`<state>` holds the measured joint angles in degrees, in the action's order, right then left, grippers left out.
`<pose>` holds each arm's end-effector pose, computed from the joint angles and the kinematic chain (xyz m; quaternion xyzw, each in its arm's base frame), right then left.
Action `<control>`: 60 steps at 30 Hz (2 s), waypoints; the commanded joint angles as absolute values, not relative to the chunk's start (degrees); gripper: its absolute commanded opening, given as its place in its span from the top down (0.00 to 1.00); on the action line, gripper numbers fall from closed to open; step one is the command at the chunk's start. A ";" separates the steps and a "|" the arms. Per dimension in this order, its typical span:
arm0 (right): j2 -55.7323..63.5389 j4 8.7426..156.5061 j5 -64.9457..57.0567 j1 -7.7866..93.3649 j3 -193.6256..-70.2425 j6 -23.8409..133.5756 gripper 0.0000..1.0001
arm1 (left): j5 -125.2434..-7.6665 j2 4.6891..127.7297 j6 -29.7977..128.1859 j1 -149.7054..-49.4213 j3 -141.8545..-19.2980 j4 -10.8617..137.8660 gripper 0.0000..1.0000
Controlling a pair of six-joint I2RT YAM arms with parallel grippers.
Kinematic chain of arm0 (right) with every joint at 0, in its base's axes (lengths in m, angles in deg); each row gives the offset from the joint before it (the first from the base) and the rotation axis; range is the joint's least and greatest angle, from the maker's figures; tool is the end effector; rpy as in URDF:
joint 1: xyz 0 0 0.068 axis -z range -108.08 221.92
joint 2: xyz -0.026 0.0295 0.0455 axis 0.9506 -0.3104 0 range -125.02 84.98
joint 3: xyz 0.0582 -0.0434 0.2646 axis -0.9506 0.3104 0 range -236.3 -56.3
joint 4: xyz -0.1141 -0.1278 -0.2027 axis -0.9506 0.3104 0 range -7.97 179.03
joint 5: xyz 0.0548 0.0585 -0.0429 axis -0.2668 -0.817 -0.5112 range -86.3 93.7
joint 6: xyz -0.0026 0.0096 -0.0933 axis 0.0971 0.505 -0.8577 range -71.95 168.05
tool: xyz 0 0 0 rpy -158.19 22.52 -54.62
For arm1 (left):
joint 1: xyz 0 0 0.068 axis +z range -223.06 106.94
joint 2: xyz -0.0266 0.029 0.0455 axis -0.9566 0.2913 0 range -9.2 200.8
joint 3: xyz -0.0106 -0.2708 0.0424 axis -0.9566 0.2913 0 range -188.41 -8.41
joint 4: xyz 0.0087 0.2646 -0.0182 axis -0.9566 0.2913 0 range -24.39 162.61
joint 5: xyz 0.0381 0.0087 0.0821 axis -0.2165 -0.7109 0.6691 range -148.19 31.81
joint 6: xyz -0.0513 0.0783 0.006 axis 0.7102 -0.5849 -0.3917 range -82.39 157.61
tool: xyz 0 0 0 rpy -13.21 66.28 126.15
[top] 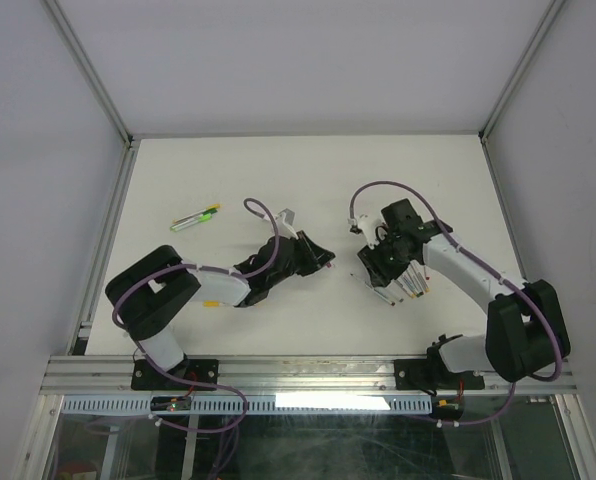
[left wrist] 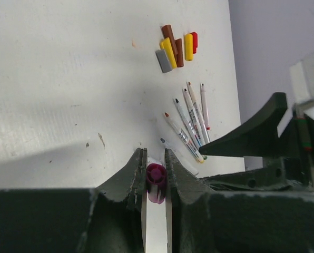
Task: Open the pen caps
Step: Place the pen cap at the center of the board.
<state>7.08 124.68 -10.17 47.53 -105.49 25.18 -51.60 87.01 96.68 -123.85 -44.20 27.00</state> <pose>0.2299 0.1264 0.1582 -0.4105 0.8896 0.1212 0.1592 0.2418 -0.2810 0.1317 -0.0918 0.8223 -0.4306 0.3605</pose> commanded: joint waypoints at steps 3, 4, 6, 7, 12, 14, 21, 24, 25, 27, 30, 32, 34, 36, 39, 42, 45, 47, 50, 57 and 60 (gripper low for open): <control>13.01 122.03 -12.25 50.46 -106.45 24.72 0.50 | -48.65 90.61 95.97 -125.38 -52.17 33.53 1.00; 13.71 121.76 -12.23 51.08 -106.34 24.83 0.50 | -48.37 91.13 96.02 -125.50 -53.11 34.81 1.00; 15.08 121.10 -11.96 52.29 -106.23 25.13 0.49 | -47.88 92.10 95.96 -125.74 -55.28 37.63 1.00; 15.78 120.73 -11.83 53.03 -106.10 25.31 0.48 | -47.60 92.72 95.89 -125.86 -56.52 39.13 1.00; 17.53 119.96 -11.87 56.15 -105.74 25.89 0.46 | -46.15 97.10 96.52 -126.39 -65.37 50.52 1.00; 18.01 119.86 -12.12 57.06 -105.74 26.06 0.46 | -45.58 98.99 96.72 -126.54 -68.99 54.88 1.00; 18.99 119.60 -12.62 58.86 -105.52 26.31 0.45 | -42.49 105.94 95.88 -126.55 -80.66 65.87 1.00; 19.01 119.64 -12.60 59.01 -105.42 26.26 0.45 | -42.11 109.36 94.45 -126.42 -86.56 69.96 0.99; 19.03 119.61 -12.68 59.01 -105.43 26.26 0.45 | -42.11 110.42 93.99 -126.41 -88.21 71.43 0.99; 19.00 119.57 -12.65 59.14 -105.43 26.26 0.45 | -41.94 112.11 93.55 -126.23 -90.79 72.90 0.96; 19.05 119.49 -12.75 59.21 -105.34 26.26 0.45 | -42.02 113.48 93.35 -125.91 -92.76 74.09 0.91; 19.01 119.50 -12.81 59.27 -105.34 26.26 0.45 | -42.02 113.75 93.25 -125.67 -92.91 74.29 0.86; 18.99 119.48 -12.91 59.27 -105.33 26.22 0.45 | -42.02 113.76 93.16 -125.34 -92.87 74.46 0.82; 18.86 119.51 -12.88 59.34 -105.28 26.17 0.45 | -42.18 113.76 93.00 -124.98 -92.87 74.67 0.80; 18.81 119.56 -13.00 59.29 -105.34 26.17 0.45 | -42.45 113.70 92.96 -124.51 -92.73 74.93 0.75; 18.76 119.64 -13.12 59.35 -105.29 26.17 0.45 | -42.67 113.44 92.88 -124.19 -92.45 74.93 0.71; 18.69 119.61 -13.26 59.30 -105.31 26.17 0.45 | -42.83 113.04 92.46 -124.04 -92.42 74.96 0.70; 18.63 119.62 -13.38 59.32 -105.32 26.17 0.45 | -42.97 112.54 92.09 -124.04 -92.43 74.97 0.69; 18.71 119.73 -13.67 59.33 -105.34 26.12 0.45 | -42.86 111.06 90.72 -124.04 -92.48 74.87 0.67; 19.24 120.31 -16.03 59.39 -105.45 25.76 0.42 | -40.25 102.85 82.69 -124.07 -90.49 73.71 0.61; 20.20 120.43 -17.45 59.43 -105.59 25.58 0.42 | -39.67 96.82 78.13 -124.10 -85.49 70.28 0.59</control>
<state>17.54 121.73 -14.30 58.99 -105.16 25.64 -42.42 108.30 85.75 -124.70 -89.35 74.93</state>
